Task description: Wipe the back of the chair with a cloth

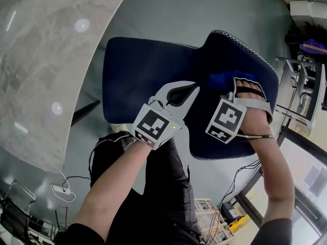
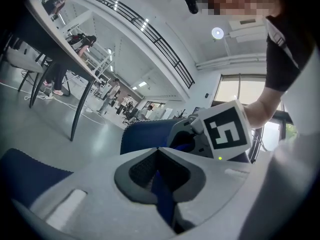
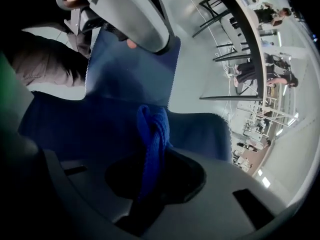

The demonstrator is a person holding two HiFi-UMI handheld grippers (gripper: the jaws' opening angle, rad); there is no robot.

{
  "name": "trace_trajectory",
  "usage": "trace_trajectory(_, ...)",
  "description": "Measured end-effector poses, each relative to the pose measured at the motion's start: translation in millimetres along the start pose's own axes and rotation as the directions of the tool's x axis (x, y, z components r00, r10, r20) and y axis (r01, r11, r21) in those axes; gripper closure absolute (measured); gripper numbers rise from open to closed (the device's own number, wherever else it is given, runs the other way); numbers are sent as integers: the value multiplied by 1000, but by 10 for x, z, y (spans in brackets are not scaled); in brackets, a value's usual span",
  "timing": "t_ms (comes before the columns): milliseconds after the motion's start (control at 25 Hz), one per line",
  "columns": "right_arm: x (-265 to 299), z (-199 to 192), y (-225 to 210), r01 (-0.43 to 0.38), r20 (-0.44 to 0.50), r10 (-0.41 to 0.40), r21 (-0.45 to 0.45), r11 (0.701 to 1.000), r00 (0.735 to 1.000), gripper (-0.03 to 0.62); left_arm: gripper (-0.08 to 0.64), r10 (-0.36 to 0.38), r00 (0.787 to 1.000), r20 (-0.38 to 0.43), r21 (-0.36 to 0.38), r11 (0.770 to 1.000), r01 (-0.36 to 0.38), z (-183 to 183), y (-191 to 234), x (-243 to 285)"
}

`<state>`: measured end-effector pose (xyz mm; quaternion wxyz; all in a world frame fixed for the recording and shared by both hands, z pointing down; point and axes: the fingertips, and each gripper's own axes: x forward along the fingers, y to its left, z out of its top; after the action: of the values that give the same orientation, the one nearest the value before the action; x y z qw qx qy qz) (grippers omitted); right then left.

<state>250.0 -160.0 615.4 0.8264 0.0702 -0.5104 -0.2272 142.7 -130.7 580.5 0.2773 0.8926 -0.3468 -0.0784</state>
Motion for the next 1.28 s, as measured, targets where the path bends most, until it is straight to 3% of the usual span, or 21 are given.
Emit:
trace_trajectory(400, -285, 6, 1020, -185, 8, 185, 8, 983, 983, 528, 552, 9, 999, -51, -32, 999, -11, -306, -263, -352)
trace_trajectory(800, -735, 141, 1856, -361, 41, 360, 30, 932, 932, 528, 552, 18, 997, -74, -45, 999, -21, -382, -472, -626)
trace_trajectory(1200, -1115, 281, 2081, -386, 82, 380, 75, 920, 921, 528, 552, 13, 997, -71, -25, 1000, -15, -290, -589, -748)
trace_trajectory(1280, -1144, 302, 1924, -349, 123, 337, 94, 932, 934, 528, 552, 15, 998, -69, -27, 999, -17, -274, -584, -760)
